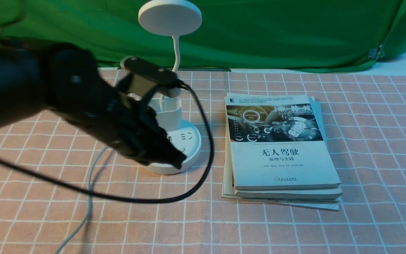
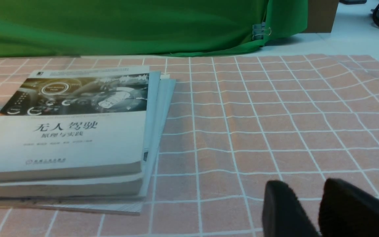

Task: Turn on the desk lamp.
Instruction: Use the left arm to press the button switch on the lamp holder

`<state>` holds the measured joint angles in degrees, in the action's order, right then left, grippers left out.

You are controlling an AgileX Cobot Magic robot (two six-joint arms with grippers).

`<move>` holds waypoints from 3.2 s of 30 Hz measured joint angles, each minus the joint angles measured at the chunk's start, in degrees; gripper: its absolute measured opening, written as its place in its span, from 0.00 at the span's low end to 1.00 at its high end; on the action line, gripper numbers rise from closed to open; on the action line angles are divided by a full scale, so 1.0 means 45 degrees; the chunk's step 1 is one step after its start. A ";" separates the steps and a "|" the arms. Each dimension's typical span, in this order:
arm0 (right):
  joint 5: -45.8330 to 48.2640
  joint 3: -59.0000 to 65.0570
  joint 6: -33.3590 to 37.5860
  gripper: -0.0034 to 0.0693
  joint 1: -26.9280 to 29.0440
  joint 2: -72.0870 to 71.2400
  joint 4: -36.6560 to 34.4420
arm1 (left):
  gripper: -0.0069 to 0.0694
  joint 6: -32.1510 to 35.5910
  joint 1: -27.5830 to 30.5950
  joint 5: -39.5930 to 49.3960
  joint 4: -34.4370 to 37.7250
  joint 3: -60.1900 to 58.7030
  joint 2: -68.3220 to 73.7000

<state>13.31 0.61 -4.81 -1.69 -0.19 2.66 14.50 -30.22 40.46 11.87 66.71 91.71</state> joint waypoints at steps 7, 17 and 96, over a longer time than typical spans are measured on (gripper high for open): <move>0.0000 0.0000 0.0000 0.37 0.0000 0.0000 0.0000 | 0.12 -0.0025 -0.0011 -0.2084 -0.0038 0.0376 0.1664; 0.0000 0.0000 0.0000 0.37 0.0000 0.0000 0.0000 | 0.12 -0.0051 0.0318 -0.4055 -0.0096 0.0379 0.2698; 0.0000 0.0000 0.0000 0.37 0.0000 0.0000 0.0000 | 0.12 -0.0019 0.0430 -0.6650 0.0092 0.0447 0.4478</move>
<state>13.31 0.61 -4.81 -1.69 -0.19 2.66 14.41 -28.29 10.54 12.28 68.72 111.86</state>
